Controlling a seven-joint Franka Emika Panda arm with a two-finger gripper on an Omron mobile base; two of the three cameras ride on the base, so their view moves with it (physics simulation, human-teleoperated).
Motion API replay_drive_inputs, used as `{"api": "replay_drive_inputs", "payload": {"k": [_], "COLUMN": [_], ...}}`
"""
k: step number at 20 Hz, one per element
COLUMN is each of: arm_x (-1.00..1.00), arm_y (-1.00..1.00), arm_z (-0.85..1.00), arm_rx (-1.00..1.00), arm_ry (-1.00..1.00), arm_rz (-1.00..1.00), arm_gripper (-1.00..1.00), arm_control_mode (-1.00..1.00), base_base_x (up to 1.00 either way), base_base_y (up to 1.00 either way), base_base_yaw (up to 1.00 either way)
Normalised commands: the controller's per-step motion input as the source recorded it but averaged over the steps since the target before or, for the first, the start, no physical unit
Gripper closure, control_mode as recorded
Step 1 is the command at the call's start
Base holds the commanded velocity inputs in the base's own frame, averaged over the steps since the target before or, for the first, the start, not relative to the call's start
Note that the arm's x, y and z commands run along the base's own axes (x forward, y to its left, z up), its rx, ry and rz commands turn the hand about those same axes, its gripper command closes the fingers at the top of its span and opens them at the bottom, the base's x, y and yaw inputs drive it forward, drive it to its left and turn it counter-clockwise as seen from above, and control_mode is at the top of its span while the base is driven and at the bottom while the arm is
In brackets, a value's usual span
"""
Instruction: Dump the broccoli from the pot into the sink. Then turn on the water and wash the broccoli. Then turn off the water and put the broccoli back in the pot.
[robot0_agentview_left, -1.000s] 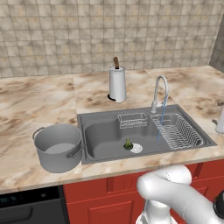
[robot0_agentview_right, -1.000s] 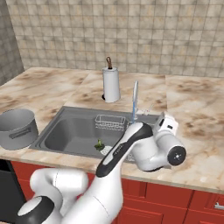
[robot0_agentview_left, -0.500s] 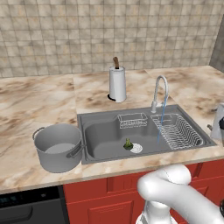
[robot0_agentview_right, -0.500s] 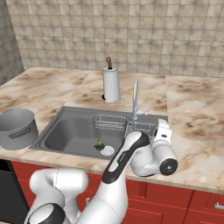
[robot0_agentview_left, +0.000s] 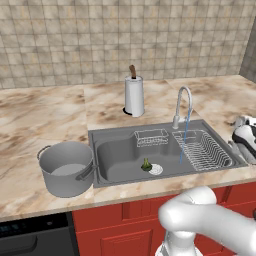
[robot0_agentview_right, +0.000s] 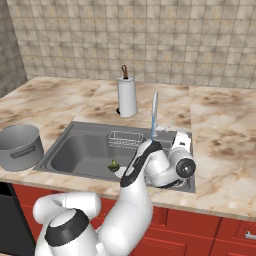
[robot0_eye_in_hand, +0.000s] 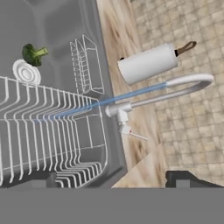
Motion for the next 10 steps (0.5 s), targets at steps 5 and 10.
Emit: {"api": "replay_drive_inputs", "payload": {"k": [5, 10], "arm_x": [0.34, 0.24], "arm_y": [-0.17, -0.22], "arm_z": [0.00, 0.00], "arm_rx": [0.00, 0.00], "arm_ry": [0.30, 0.13], "arm_rz": [0.03, 0.04], "arm_gripper": [-1.00, -1.00], "arm_control_mode": [-1.00, -1.00], "base_base_x": [0.00, 0.00], "base_base_y": [0.00, 0.00], "base_base_yaw": [0.00, 0.00]}}
